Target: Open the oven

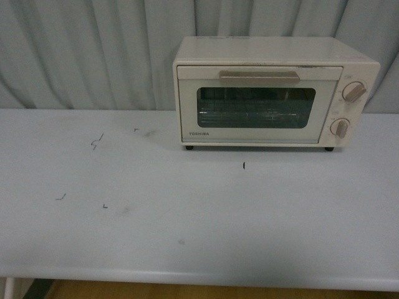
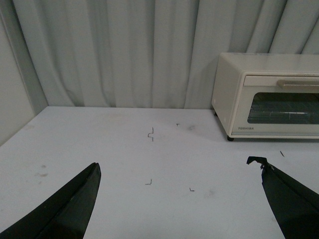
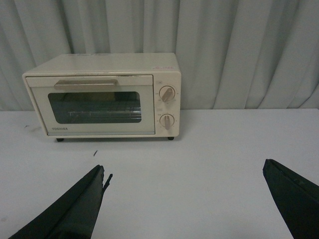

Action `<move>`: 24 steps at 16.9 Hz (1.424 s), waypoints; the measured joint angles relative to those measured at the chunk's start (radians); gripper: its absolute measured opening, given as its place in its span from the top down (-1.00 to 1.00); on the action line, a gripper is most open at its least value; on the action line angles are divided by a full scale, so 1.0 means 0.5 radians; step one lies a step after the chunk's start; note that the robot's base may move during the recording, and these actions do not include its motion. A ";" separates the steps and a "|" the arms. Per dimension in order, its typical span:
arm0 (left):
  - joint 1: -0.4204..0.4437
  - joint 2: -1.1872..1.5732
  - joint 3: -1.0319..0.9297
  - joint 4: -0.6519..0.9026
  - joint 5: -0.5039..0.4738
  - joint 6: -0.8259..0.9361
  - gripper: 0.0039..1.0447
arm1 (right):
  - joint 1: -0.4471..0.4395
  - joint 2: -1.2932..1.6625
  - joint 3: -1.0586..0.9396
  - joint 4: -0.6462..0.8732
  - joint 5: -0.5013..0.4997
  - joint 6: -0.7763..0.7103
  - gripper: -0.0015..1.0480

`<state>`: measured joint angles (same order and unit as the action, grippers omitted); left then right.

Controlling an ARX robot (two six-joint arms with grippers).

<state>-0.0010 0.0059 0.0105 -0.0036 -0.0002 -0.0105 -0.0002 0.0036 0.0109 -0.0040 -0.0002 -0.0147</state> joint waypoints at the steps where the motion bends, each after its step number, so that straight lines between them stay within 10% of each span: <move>1: 0.000 0.000 0.000 0.000 0.000 0.000 -0.88 | 0.000 0.000 0.000 0.000 0.000 0.000 -0.87; 24: 0.000 0.000 0.000 0.006 0.000 0.000 -0.88 | 0.000 -0.002 0.000 0.008 0.001 0.000 -0.87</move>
<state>-0.0010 0.0059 0.0105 -0.0006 -0.0002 -0.0105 -0.0002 0.0025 0.0109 0.0002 0.0002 -0.0147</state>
